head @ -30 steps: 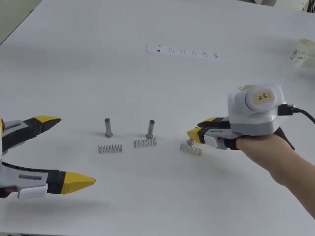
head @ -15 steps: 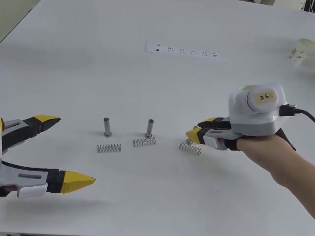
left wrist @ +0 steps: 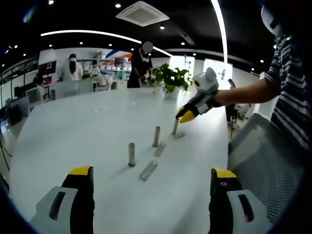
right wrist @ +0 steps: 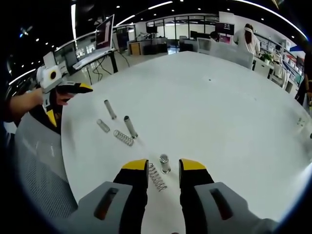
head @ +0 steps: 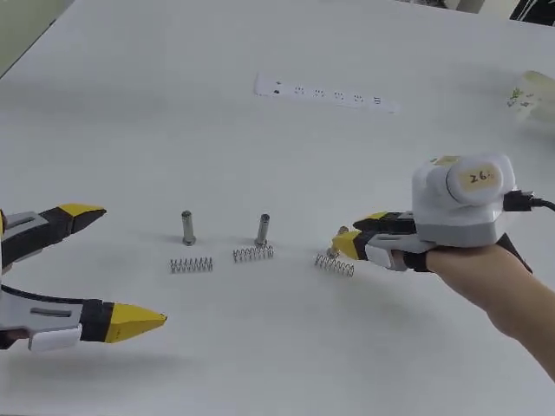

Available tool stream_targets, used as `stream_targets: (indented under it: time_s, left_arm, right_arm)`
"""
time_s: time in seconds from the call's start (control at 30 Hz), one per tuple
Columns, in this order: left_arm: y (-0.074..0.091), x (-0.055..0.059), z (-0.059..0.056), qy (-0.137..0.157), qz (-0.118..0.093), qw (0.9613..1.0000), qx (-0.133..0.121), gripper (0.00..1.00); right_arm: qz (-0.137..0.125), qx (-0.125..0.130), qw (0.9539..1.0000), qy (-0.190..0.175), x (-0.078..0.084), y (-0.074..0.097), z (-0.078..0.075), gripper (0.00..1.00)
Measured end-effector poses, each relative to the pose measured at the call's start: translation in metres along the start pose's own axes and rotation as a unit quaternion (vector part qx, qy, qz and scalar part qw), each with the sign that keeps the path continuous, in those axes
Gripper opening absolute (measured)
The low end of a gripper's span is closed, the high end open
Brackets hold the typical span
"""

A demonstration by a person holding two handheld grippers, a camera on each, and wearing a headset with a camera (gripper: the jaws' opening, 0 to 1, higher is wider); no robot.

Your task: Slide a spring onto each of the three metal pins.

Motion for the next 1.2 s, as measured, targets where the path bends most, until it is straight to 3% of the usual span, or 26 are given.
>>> stream_targets:
  time_s: [0.47, 1.2]
  left_arm:
    - [-0.002, -0.003, 0.001, -0.003, 0.000, 1.0000, 0.002, 0.97]
    - [0.002, 0.000, 0.002, 0.000, 0.006, 1.0000, -0.004, 0.96]
  right_arm:
    - [0.022, -0.004, 0.9998, 0.001, 0.014, 0.000, -0.004, 0.23]
    - [0.076, -0.029, 0.9958, 0.041, 0.027, -0.024, 0.008, 0.21]
Point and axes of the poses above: the centre of the closed fingertips' face, and the gripper's own axes: y roughly backward along the fingers, z roughly to its left, x roughly out of its underside, the point moved 8 cm from there along y, roughly backward along the fingers, and after that the axes turned 9 degrees about z, right-handed, at the moved point
